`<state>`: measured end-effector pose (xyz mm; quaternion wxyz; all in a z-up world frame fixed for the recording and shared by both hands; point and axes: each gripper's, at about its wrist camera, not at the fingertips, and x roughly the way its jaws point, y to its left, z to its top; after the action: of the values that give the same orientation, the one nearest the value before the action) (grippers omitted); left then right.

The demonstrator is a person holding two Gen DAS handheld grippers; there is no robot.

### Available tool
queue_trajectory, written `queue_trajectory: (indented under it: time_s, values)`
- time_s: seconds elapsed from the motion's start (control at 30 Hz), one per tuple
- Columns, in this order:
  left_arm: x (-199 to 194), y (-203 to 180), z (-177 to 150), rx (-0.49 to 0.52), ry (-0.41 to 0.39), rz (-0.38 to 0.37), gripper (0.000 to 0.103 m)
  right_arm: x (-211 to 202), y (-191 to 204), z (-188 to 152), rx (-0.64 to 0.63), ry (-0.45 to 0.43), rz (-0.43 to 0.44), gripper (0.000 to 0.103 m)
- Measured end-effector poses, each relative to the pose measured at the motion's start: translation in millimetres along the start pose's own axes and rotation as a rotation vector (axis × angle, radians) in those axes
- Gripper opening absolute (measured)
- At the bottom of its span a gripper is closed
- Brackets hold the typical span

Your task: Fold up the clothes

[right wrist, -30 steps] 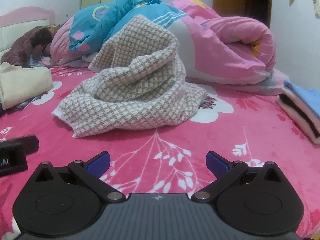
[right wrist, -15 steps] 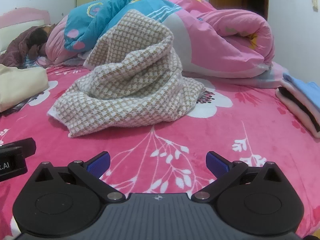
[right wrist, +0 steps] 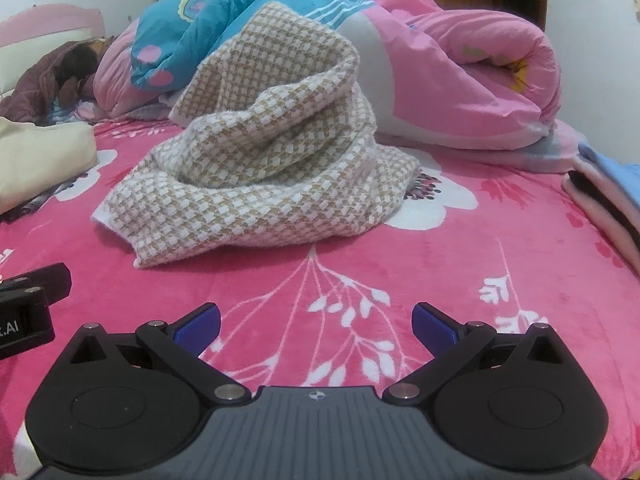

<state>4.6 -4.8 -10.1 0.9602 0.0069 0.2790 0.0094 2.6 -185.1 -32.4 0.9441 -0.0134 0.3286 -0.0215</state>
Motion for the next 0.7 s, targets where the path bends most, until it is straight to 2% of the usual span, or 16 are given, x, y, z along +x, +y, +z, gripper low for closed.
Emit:
queue_trajectory:
  time_s: [0.7]
  values:
    - [9.3, -5.9, -0.7, 0.031, 0.006, 0.03, 0.103, 9.4, 0.9, 2.3, 0.003, 0.0, 0.01, 0.103]
